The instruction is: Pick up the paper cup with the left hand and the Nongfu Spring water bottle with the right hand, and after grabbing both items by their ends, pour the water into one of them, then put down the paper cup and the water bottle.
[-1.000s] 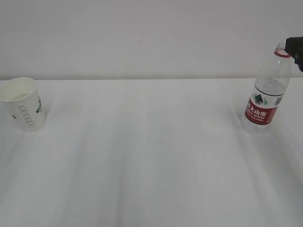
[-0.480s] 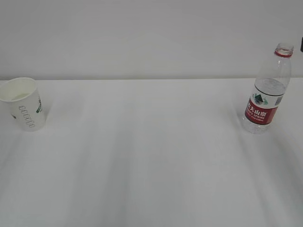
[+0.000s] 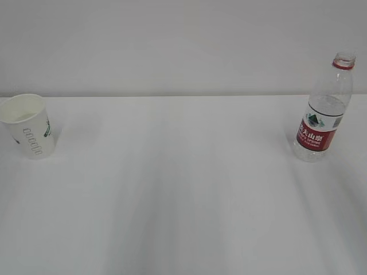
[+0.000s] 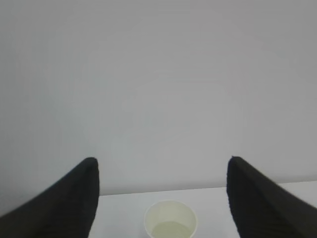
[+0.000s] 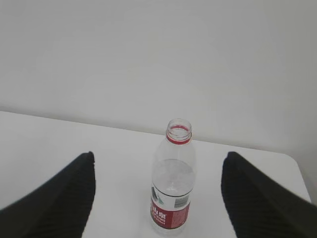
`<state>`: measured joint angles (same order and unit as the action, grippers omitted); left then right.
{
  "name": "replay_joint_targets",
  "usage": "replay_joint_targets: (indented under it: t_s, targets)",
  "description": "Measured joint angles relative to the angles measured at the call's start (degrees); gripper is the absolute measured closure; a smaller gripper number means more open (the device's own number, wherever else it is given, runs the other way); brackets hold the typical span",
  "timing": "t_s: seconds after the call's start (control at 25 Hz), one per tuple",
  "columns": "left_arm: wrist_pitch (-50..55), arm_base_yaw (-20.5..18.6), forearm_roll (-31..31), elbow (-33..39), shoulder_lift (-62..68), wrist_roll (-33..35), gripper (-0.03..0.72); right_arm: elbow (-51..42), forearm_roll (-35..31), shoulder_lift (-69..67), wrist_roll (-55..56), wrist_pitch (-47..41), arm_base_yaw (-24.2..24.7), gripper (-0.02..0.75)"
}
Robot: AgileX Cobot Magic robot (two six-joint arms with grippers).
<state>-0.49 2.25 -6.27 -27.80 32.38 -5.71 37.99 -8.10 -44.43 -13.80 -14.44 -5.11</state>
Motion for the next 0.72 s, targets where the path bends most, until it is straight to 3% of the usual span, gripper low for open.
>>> replay_joint_targets:
  t_s: [0.72]
  targets:
    - [28.7,0.0,-0.7,-12.8,-6.3,0.1,0.119,0.0,0.3,8.2,0.0,-16.9,0.0,0.145]
